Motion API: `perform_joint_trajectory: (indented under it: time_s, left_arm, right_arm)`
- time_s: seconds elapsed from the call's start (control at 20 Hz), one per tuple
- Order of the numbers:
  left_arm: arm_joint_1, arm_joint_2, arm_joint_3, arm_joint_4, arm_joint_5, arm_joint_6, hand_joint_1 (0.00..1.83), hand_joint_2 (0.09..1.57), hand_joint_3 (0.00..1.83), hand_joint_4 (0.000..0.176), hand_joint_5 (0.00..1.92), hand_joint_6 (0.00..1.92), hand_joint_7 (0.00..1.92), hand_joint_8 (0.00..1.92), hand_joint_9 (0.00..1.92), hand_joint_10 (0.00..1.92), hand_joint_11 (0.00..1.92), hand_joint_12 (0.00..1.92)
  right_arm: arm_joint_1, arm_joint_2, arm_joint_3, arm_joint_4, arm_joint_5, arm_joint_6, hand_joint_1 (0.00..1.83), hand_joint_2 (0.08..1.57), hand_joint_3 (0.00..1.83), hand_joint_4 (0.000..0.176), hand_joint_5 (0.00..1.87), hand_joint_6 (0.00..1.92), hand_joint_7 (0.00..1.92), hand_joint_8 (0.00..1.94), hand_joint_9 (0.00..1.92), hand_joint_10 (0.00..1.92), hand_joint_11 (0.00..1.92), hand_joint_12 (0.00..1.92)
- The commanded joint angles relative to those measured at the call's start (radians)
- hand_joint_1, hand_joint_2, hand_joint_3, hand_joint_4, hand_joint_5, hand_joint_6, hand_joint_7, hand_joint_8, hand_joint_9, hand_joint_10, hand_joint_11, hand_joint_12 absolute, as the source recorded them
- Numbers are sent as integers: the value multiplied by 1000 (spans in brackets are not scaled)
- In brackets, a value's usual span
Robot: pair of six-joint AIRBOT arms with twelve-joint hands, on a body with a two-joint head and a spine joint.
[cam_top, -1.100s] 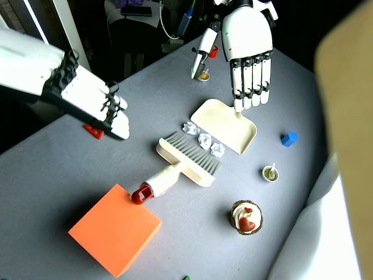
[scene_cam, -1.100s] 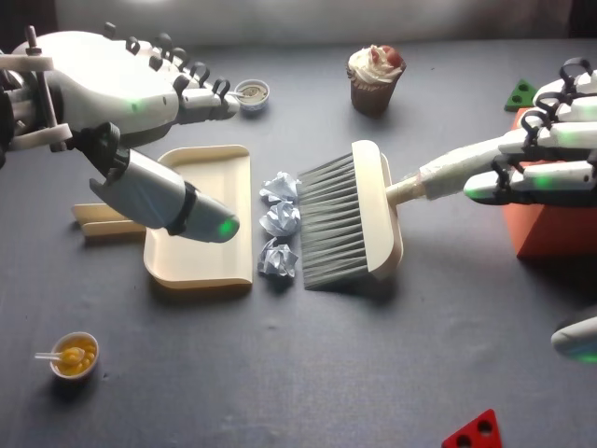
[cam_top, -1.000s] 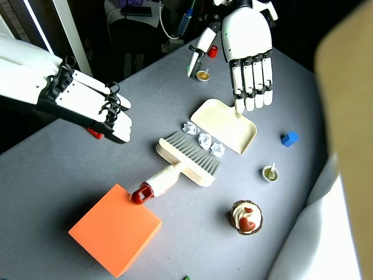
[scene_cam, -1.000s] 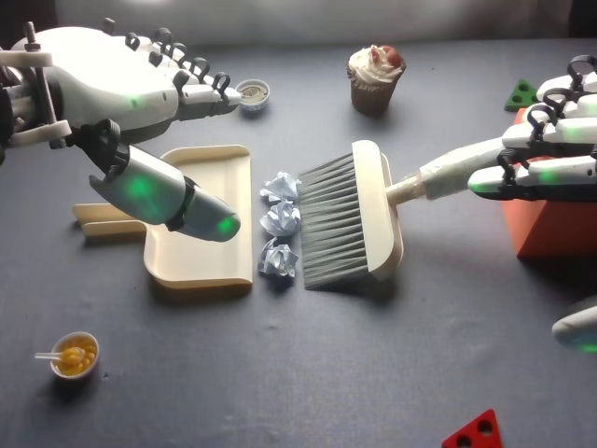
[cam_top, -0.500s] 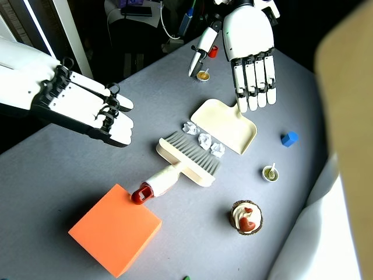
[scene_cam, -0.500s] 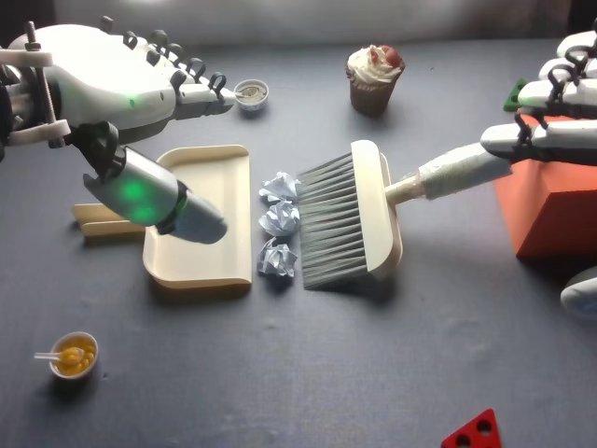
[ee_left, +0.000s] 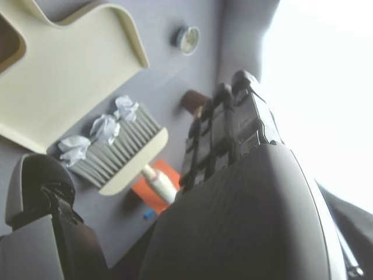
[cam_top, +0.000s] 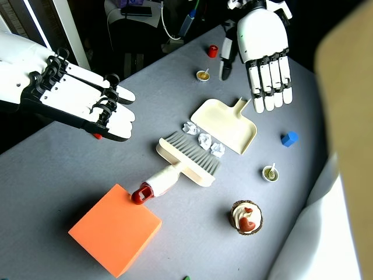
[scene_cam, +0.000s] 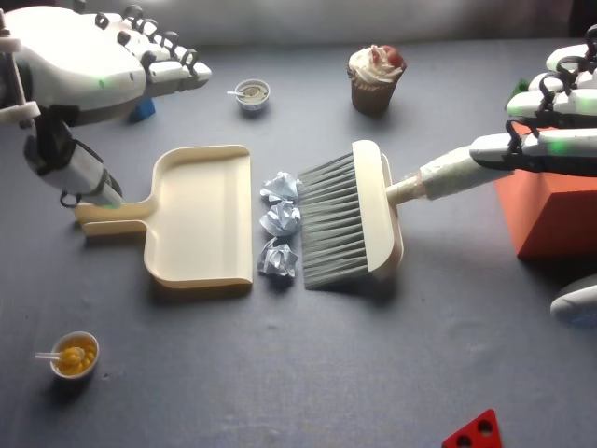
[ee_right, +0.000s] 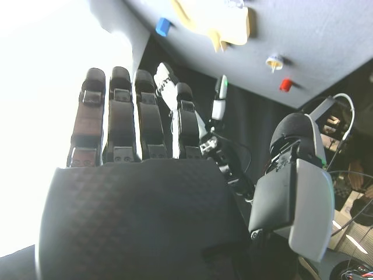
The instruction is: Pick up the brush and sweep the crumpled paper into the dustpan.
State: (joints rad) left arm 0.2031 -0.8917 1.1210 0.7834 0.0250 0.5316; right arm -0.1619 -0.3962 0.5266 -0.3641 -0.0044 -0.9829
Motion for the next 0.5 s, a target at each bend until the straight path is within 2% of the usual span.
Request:
perform_joint_trajectory:
  time_s: [0.0, 0.05, 0.1, 0.25, 0.3, 0.35, 0.4, 0.45]
  left_arm:
    - [-1, 3, 14, -35, -74, 42, 981, 972, 11, 0, 0, 0, 6, 2, 30, 2, 0, 0]
    - [5, 2, 28, -123, -87, 126, 970, 981, 12, 0, 0, 0, 14, 5, 36, 4, 0, 0]
    - [16, 0, 43, -243, -107, 238, 956, 978, 9, 0, 0, 0, 10, 2, 34, 3, 0, 0]
    - [78, -7, 68, -703, -214, 651, 941, 966, 1, 0, 0, 0, 64, 20, 73, 15, 16, 7]
    - [109, -10, 69, -847, -249, 758, 918, 974, 4, 0, 0, 0, 76, 19, 80, 15, 18, 7]
    - [131, -10, 67, -918, -266, 821, 914, 973, 3, 0, 3, 1, 88, 18, 90, 15, 24, 10]
    - [161, -11, 62, -1030, -299, 911, 901, 980, 5, 0, 15, 5, 84, 13, 87, 10, 32, 13]
    - [181, -12, 56, -1099, -318, 971, 895, 979, 3, 0, 41, 13, 105, 17, 104, 14, 56, 22]
  right_arm:
    - [14, 8, -1, -7, 108, 8, 0, 939, 1, 0, 97, 1, 140, 1, 147, 0, 107, 15]
    - [13, 8, 0, -23, 114, 19, 0, 934, 0, 0, 107, 6, 149, 6, 157, 6, 123, 21]
    - [13, 8, 2, -98, 118, 93, 0, 934, 0, 0, 103, 3, 142, 3, 153, 4, 119, 18]
    - [13, 8, 3, -114, 119, 104, 0, 939, 0, 0, 107, 4, 147, 5, 152, 5, 121, 17]
    - [14, 8, 0, -60, 109, 48, 0, 939, 0, 0, 122, 10, 161, 11, 163, 9, 126, 19]
    - [14, 8, -1, 6, 109, -19, 0, 942, 2, 0, 126, 10, 167, 12, 172, 12, 136, 22]
    - [14, 8, 0, 47, 112, -74, 0, 944, 2, 0, 131, 11, 169, 11, 175, 12, 139, 23]
    - [14, 8, 0, 47, 113, -76, 0, 940, 0, 0, 135, 11, 174, 12, 181, 13, 150, 27]
